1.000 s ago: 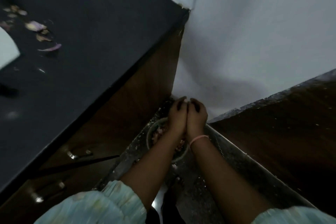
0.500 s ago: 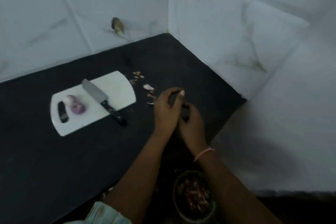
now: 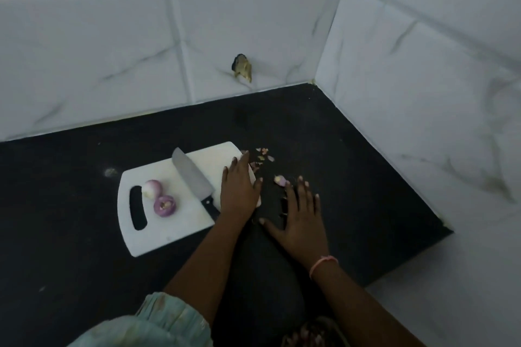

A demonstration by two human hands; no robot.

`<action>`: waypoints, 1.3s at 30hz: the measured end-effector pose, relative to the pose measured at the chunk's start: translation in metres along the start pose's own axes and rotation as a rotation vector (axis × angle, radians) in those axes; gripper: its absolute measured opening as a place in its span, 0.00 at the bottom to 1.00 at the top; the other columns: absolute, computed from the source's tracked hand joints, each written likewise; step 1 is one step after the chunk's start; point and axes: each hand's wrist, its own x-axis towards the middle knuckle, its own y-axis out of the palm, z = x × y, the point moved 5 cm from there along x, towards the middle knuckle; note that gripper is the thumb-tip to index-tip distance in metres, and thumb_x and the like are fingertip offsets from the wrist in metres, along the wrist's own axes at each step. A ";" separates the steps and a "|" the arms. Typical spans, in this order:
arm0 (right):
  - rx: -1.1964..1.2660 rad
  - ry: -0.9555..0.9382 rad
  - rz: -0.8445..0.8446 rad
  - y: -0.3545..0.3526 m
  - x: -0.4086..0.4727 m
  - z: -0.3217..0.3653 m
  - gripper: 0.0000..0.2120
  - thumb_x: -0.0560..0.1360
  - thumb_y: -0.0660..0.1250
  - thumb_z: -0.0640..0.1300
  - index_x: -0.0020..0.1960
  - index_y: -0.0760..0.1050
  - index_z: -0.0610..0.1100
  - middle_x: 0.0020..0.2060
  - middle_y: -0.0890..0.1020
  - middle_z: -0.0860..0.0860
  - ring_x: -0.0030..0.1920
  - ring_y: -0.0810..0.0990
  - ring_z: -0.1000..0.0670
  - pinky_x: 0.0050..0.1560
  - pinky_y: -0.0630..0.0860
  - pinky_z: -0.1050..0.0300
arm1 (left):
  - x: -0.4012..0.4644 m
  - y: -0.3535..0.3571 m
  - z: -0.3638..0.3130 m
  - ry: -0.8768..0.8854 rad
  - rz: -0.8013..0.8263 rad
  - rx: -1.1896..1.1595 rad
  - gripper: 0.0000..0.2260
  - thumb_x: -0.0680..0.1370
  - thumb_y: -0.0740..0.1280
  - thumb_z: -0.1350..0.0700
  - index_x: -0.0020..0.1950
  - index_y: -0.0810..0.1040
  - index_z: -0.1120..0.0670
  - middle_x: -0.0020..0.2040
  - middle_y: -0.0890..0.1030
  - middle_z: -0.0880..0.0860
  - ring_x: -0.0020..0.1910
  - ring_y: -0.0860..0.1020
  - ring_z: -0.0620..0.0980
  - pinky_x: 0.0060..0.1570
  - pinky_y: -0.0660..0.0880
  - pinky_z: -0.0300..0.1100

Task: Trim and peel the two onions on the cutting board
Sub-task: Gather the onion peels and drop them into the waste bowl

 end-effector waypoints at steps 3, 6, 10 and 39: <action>-0.006 -0.034 0.002 0.004 0.024 -0.005 0.41 0.76 0.53 0.69 0.79 0.46 0.47 0.79 0.46 0.48 0.79 0.44 0.47 0.76 0.50 0.40 | -0.002 0.001 0.003 0.022 0.021 0.039 0.33 0.81 0.63 0.52 0.81 0.50 0.54 0.80 0.58 0.52 0.80 0.54 0.49 0.78 0.46 0.44; -0.024 -0.082 0.026 0.009 0.041 -0.003 0.39 0.77 0.50 0.67 0.79 0.44 0.47 0.79 0.45 0.48 0.79 0.44 0.47 0.76 0.50 0.40 | -0.006 -0.003 0.005 0.047 0.011 0.074 0.32 0.82 0.61 0.52 0.81 0.47 0.54 0.81 0.55 0.51 0.80 0.52 0.48 0.78 0.44 0.44; -0.040 -0.090 0.027 0.011 0.060 0.009 0.39 0.77 0.47 0.69 0.79 0.42 0.48 0.79 0.45 0.48 0.79 0.44 0.47 0.77 0.48 0.42 | -0.006 -0.014 0.018 0.017 -0.024 0.102 0.30 0.83 0.58 0.51 0.81 0.48 0.55 0.81 0.55 0.52 0.80 0.50 0.48 0.78 0.43 0.44; 0.225 -0.334 -0.103 -0.025 0.101 0.032 0.10 0.77 0.65 0.36 0.55 0.81 0.43 0.54 0.82 0.50 0.58 0.78 0.52 0.69 0.66 0.58 | -0.011 -0.017 0.016 0.049 0.017 0.195 0.25 0.84 0.48 0.56 0.81 0.46 0.54 0.82 0.50 0.52 0.80 0.46 0.47 0.77 0.38 0.42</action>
